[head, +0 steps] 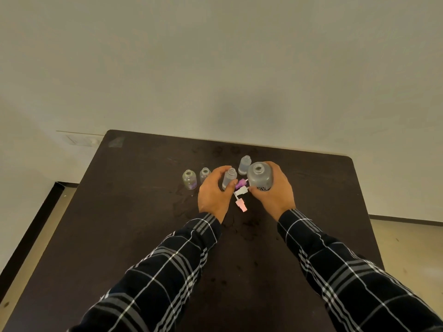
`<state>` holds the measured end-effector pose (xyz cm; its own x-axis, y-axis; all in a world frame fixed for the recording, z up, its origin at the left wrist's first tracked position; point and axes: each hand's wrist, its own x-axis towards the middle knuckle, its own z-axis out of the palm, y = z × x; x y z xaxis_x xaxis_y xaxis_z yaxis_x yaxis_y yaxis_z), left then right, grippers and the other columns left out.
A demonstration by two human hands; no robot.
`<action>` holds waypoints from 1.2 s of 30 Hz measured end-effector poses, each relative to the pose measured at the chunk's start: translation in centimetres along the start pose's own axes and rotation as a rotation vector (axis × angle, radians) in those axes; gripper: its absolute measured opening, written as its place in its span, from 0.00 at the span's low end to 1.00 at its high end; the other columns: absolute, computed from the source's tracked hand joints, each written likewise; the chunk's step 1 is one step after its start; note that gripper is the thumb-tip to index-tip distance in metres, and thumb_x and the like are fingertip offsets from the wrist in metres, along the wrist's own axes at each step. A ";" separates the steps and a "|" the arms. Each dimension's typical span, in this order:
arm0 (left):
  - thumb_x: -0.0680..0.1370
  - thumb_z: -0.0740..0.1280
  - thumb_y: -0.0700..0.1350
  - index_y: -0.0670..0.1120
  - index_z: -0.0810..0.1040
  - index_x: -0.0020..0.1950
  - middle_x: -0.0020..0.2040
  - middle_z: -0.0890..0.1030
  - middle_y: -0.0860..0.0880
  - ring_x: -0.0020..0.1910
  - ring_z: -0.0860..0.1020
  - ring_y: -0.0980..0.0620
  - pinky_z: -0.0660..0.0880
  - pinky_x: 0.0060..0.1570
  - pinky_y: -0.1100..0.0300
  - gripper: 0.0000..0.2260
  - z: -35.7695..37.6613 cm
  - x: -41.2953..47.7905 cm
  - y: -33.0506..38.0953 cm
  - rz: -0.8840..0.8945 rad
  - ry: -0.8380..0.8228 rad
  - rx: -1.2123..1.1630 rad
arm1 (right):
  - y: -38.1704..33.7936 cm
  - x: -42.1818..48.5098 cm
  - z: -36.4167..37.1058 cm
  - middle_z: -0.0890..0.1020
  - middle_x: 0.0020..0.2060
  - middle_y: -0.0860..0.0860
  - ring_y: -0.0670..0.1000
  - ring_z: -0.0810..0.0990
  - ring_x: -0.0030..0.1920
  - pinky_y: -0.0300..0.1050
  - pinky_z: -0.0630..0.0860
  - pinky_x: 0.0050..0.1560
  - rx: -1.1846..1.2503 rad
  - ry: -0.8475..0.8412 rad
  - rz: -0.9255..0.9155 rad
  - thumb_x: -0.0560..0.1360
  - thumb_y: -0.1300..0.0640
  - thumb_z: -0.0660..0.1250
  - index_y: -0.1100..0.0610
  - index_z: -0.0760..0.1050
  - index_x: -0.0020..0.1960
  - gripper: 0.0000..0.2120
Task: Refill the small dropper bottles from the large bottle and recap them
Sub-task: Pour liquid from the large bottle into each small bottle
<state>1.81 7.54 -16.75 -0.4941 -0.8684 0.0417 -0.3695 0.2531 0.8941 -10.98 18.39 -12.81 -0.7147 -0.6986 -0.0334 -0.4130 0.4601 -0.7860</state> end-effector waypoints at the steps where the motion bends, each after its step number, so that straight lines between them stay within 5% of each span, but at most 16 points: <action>1: 0.75 0.72 0.49 0.57 0.75 0.64 0.59 0.80 0.59 0.57 0.75 0.63 0.71 0.54 0.65 0.17 0.3 0.2 0.2 -0.009 -0.002 0.013 | 0.3 0.0 0.0 0.77 0.60 0.47 0.49 0.75 0.60 0.46 0.73 0.60 0.027 0.000 0.015 0.68 0.56 0.78 0.49 0.68 0.68 0.32; 10: 0.78 0.69 0.45 0.56 0.71 0.62 0.56 0.80 0.55 0.55 0.78 0.54 0.78 0.56 0.52 0.14 2.4 2.7 0.9 -0.165 0.027 0.030 | 2.0 0.4 -0.6 0.74 0.53 0.33 0.41 0.74 0.57 0.32 0.67 0.53 0.114 0.007 0.022 0.68 0.55 0.79 0.38 0.65 0.64 0.33; 21: 0.79 0.68 0.44 0.54 0.70 0.64 0.58 0.80 0.51 0.58 0.79 0.50 0.78 0.58 0.50 0.16 3.6 3.9 0.5 -0.269 0.026 0.080 | 3.5 1.2 -1.3 0.75 0.58 0.36 0.42 0.75 0.60 0.37 0.71 0.59 0.173 -0.001 -0.006 0.68 0.54 0.79 0.37 0.64 0.66 0.34; 27: 0.78 0.69 0.43 0.54 0.63 0.74 0.67 0.76 0.46 0.65 0.76 0.45 0.73 0.63 0.47 0.27 3.4 3.7 1.3 -0.345 -0.041 0.093 | 2.9 1.1 -1.1 0.75 0.58 0.36 0.40 0.75 0.59 0.34 0.70 0.58 0.177 -0.015 -0.010 0.68 0.54 0.79 0.38 0.65 0.67 0.34; 31: 0.79 0.68 0.46 0.52 0.55 0.80 0.71 0.73 0.47 0.59 0.78 0.58 0.71 0.65 0.48 0.33 3.0 2.3 2.4 -0.370 -0.063 0.076 | 2.0 0.9 -1.2 0.76 0.56 0.35 0.34 0.75 0.59 0.32 0.70 0.55 0.178 -0.002 -0.023 0.68 0.53 0.79 0.38 0.66 0.65 0.33; 34: 0.80 0.66 0.50 0.54 0.52 0.80 0.73 0.71 0.48 0.68 0.74 0.47 0.71 0.64 0.46 0.33 2.2 0.3 2.5 -0.341 -0.075 0.148 | 1.0 0.6 -1.2 0.76 0.56 0.35 0.33 0.75 0.58 0.33 0.71 0.54 0.177 0.000 -0.028 0.68 0.53 0.79 0.37 0.66 0.64 0.32; 36: 0.80 0.65 0.51 0.58 0.56 0.77 0.71 0.72 0.52 0.66 0.74 0.49 0.74 0.62 0.46 0.29 0.9 -1.2 2.2 -0.229 -0.054 0.200 | 0.3 0.4 -1.0 0.77 0.56 0.36 0.36 0.76 0.57 0.36 0.72 0.56 0.179 -0.003 -0.027 0.68 0.53 0.79 0.39 0.67 0.65 0.32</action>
<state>0.91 9.56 -15.19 -0.4188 -0.8902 -0.1795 -0.6210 0.1366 0.7718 -11.93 18.75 -12.43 -0.7026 -0.7115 -0.0123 -0.3247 0.3359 -0.8842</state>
